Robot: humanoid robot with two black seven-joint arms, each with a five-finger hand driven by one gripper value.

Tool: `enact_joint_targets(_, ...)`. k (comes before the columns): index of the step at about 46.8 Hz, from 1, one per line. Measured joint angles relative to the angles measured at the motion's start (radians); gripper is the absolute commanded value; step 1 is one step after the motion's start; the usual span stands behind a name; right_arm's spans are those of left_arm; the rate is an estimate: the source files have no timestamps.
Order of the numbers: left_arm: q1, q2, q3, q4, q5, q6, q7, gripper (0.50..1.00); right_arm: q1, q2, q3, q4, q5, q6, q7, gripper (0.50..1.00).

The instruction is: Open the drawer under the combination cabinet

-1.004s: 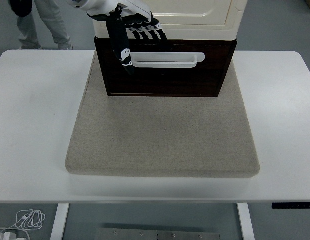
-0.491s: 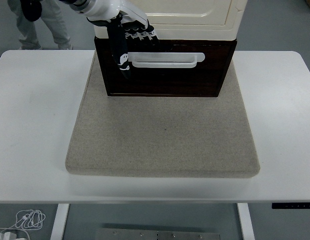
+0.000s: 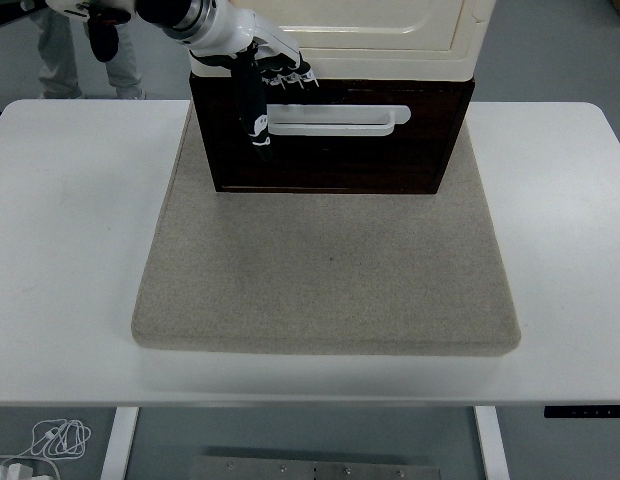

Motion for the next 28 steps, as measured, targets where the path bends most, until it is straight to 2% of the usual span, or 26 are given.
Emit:
enact_joint_targets(12, 0.026, -0.044, -0.007, 0.003, -0.008, 0.039, -0.001, 1.0, 0.0, 0.0, 0.0, 0.0, 0.0, 0.0, 0.0, 0.926)
enact_joint_targets(28, 0.032, -0.057, -0.007, 0.032, -0.009, 0.061, -0.001, 1.0, 0.0, 0.0, 0.0, 0.0, 0.0, 0.0, 0.0, 0.926)
